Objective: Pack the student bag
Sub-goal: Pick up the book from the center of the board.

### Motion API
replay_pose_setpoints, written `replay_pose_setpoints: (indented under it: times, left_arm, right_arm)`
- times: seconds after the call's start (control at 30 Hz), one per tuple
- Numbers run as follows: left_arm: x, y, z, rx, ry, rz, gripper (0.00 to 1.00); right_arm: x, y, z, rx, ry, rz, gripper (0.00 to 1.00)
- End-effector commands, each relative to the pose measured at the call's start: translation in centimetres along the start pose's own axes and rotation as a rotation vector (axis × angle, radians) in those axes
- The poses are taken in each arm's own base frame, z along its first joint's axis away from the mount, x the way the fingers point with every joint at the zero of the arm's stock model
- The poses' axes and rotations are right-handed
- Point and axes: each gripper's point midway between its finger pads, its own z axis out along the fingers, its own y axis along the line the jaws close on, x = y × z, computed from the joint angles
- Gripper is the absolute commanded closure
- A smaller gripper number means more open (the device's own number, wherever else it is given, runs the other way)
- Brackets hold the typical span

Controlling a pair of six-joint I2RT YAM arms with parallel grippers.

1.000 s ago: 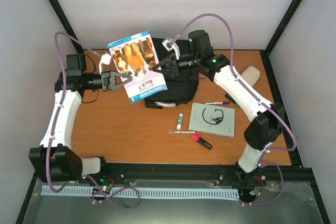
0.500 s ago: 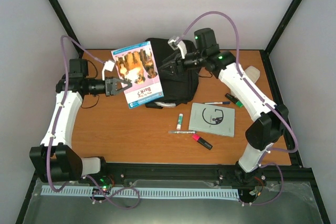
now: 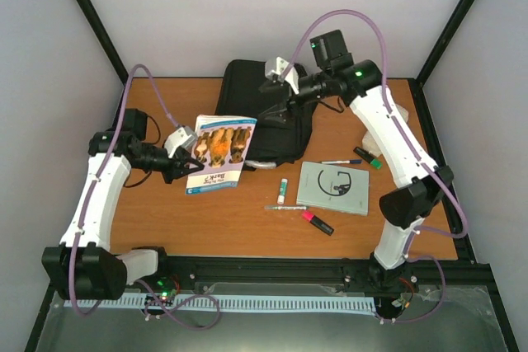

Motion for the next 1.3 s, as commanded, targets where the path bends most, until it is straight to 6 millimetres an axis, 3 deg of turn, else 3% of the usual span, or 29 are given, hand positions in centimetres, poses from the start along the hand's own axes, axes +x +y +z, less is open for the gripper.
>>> replay_pose_setpoints:
  times: [0.0, 0.3, 0.47, 0.7, 0.8, 0.87, 0.97, 1.1, 1.17, 1.27]
  left_arm:
    - [-0.1, -1.2, -0.2, -0.021, 0.022, 0.214, 0.99]
    - [-1.9, -0.3, -0.3, -0.076, 0.001, 0.273, 0.99]
    - [-2.6, 0.6, -0.4, -0.116, -0.001, 0.281, 0.99]
    - [-3.3, 1.4, -0.3, -0.140, -0.015, 0.264, 0.99]
    - [-3.6, 1.4, -0.4, -0.139, -0.029, 0.256, 0.99]
    - [-3.7, 1.4, -0.4, -0.137, -0.030, 0.249, 0.97]
    - [-3.5, 1.1, -0.4, -0.129, -0.027, 0.244, 0.91]
    - [-3.5, 0.1, -0.2, -0.074, -0.052, 0.213, 0.58]
    - [-3.7, -0.6, -0.1, -0.031, -0.078, 0.202, 0.56]
    - [-4.6, -1.3, -0.1, 0.017, -0.125, 0.180, 0.65]
  right_arm:
    - [1.7, 2.1, 2.2, -0.115, 0.062, -0.089, 0.14]
    - [1.4, 5.8, 6.2, -0.282, 0.075, -0.084, 0.14]
    - [1.5, 6.5, 7.8, -0.323, 0.074, -0.012, 0.24]
    - [0.3, 6.0, 9.1, -0.316, 0.038, 0.049, 0.60]
    - [0.5, 5.9, 9.8, -0.294, 0.057, 0.043, 0.85]
    - [0.4, 5.7, 9.8, -0.285, 0.059, 0.041, 0.96]
    - [0.0, 5.9, 9.0, -0.267, 0.058, 0.001, 0.97]
    - [-0.7, 6.5, 7.6, -0.255, 0.053, -0.073, 0.97]
    - [-1.1, 6.7, 6.9, -0.252, 0.040, -0.082, 0.97]
    - [-1.4, 6.8, 6.1, -0.253, 0.025, -0.068, 0.97]
